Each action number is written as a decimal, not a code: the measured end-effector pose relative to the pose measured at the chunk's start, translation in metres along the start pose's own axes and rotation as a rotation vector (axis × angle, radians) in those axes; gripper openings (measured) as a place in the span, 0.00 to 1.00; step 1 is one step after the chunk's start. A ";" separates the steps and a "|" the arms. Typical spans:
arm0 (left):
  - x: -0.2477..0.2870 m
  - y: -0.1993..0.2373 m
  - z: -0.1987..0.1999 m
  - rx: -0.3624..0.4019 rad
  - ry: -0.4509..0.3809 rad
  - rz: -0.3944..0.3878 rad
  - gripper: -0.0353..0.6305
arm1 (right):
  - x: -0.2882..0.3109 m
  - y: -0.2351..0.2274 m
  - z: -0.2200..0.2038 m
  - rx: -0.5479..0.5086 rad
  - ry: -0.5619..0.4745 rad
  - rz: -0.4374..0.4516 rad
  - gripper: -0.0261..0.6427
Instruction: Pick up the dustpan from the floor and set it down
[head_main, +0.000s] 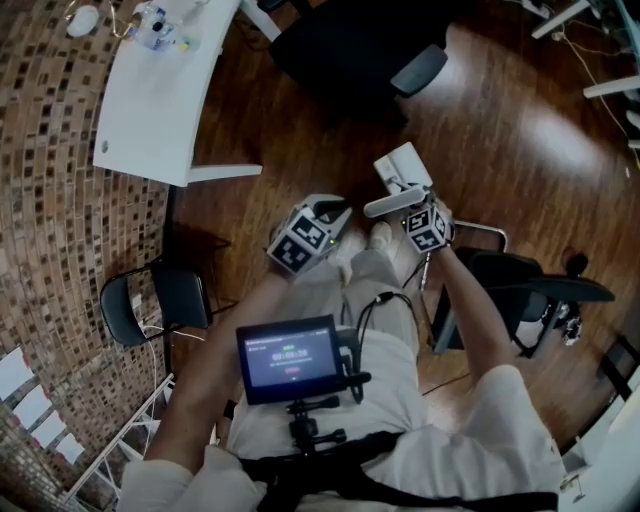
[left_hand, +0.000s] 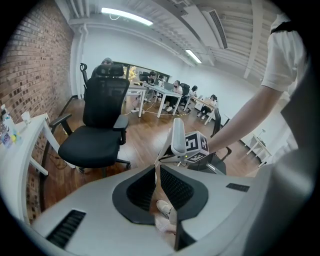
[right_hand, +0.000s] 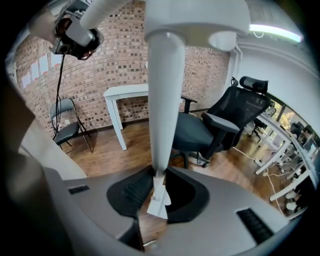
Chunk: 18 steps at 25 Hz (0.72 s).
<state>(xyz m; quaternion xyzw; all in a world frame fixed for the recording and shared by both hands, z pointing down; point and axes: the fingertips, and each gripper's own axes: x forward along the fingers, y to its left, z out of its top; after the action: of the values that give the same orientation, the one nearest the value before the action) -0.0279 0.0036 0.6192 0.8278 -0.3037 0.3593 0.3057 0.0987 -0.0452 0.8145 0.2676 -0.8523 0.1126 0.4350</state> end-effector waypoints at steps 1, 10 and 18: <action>0.002 0.001 0.000 0.001 0.002 -0.001 0.09 | 0.002 -0.002 -0.001 -0.004 0.002 0.000 0.18; 0.014 0.007 -0.004 -0.014 0.026 -0.002 0.09 | 0.025 -0.004 -0.017 -0.011 0.028 0.018 0.18; 0.024 0.014 -0.006 -0.024 0.042 0.002 0.09 | 0.039 -0.011 -0.023 -0.024 0.043 0.023 0.18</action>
<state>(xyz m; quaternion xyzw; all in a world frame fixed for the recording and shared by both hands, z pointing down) -0.0266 -0.0075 0.6453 0.8160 -0.3022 0.3735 0.3214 0.1021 -0.0588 0.8596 0.2500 -0.8471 0.1134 0.4551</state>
